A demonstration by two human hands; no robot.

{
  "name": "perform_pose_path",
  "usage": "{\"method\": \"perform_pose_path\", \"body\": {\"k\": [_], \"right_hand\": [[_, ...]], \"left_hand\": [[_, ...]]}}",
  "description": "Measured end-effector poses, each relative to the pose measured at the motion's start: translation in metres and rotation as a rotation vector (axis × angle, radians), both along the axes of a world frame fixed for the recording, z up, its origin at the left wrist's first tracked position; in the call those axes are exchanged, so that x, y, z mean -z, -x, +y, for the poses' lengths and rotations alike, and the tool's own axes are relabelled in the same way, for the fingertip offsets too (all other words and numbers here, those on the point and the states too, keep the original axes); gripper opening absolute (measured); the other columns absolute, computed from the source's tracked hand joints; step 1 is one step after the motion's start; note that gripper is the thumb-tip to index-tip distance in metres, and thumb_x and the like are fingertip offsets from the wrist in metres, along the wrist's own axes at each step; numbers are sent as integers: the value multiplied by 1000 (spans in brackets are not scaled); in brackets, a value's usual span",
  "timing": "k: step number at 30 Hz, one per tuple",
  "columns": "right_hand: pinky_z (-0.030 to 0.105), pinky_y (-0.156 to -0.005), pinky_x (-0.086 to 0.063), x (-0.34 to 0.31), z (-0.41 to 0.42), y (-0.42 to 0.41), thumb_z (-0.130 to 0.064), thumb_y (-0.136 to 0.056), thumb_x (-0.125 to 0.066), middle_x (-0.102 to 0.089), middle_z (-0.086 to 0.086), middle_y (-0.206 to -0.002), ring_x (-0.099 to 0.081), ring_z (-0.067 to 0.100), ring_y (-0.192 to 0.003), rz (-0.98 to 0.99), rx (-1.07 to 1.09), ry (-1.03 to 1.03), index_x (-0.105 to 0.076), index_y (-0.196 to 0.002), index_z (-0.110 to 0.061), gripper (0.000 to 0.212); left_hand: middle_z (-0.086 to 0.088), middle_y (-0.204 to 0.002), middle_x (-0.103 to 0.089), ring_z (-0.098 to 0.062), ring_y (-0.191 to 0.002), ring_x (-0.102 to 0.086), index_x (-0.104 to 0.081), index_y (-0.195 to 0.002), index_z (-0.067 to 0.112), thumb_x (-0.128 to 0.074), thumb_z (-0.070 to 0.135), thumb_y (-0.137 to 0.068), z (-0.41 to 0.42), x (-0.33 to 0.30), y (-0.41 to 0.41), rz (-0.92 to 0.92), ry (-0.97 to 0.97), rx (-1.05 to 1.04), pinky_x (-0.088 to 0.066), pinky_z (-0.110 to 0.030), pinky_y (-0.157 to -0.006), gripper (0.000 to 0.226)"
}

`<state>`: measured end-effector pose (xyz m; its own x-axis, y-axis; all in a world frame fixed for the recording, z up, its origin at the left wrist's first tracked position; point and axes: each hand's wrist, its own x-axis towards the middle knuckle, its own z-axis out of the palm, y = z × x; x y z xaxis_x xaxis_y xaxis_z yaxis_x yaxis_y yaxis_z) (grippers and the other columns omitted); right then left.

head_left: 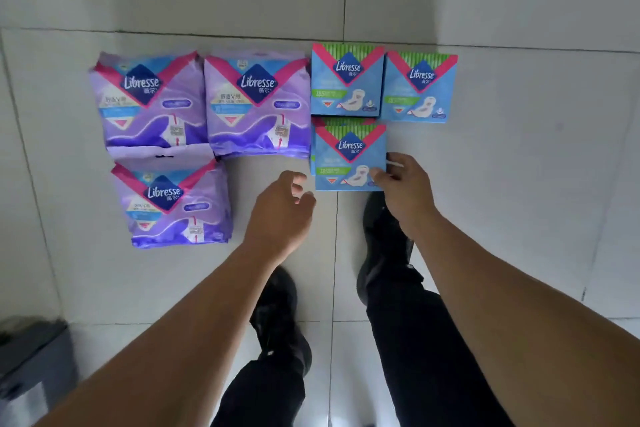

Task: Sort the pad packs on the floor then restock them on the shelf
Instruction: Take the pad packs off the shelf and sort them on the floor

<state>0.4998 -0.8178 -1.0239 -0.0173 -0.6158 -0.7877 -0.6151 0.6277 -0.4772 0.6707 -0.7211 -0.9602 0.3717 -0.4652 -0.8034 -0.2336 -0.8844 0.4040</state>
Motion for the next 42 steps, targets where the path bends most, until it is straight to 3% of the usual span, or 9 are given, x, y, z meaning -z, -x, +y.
{"method": "perform_pose_path", "body": {"k": [11,17,22,27,31,34,38,42], "right_hand": [[30,-87,-55,30,-2,-8,-32,-89,-68,-69,-2,-114,-65,10,-93,67,-73,34,-58,-118,-18,33],[15,-70,-48,35,-1,-12,-34,-92,-64,-68,0,-116,-65,12,-98,96,-110,80,-58,-119,-14,34],[29,-93,-49,17,-2,-10,-37,-93,-62,-59,5,-133,-58,19,-118,143,-186,50,-49,-134,-14,49],[37,-98,-47,-54,3,-11,-32,-97,-54,-56,5,-134,-50,24,-124,206,-559,248,-49,-137,-16,43],[41,-87,-46,-147,13,-24,-28,-94,-54,-60,6,-128,-51,30,-118,238,-986,524,-56,-129,-13,39],[41,-77,-49,-225,25,-39,-32,-88,-52,-63,7,-121,-57,32,-109,277,-1088,641,-59,-122,-12,40],[41,-76,-52,-321,48,-67,-37,-88,-53,-64,9,-122,-60,31,-109,292,-1222,770,-61,-122,-12,42],[42,-83,-50,-398,77,-110,-43,-87,-38,-62,8,-126,-58,30,-114,230,-1282,857,-62,-124,-15,52]], "left_hand": [[1,-113,-64,-11,-93,-57,-57,-123,19,-53,22,-94,-1,19,11,26,-44,46,-39,-21,-87,29],[1,-114,-64,-10,-92,-55,-56,-123,18,-52,23,-94,1,21,11,18,-54,60,-37,-19,-84,30],[1,-117,-62,-15,-101,-58,-55,-126,20,-51,24,-94,2,9,10,-17,-48,69,-45,-29,-93,32],[-5,-125,-57,-21,-115,-53,-51,-131,20,-49,26,-95,-1,-33,5,-146,5,238,-43,-33,-95,36],[-6,-128,-54,-25,-118,-49,-49,-131,19,-46,31,-95,-1,-104,-5,-339,54,426,-44,-41,-90,38],[-7,-128,-56,-28,-116,-51,-52,-128,16,-47,33,-93,13,-173,-17,-460,118,523,-43,-42,-89,39],[-6,-134,-55,-28,-125,-48,-53,-129,18,-51,37,-91,45,-266,-42,-585,179,477,-40,-46,-99,43],[-7,-137,-54,-28,-128,-46,-53,-132,19,-50,41,-89,94,-341,-72,-709,193,319,-39,-46,-100,48]]}}
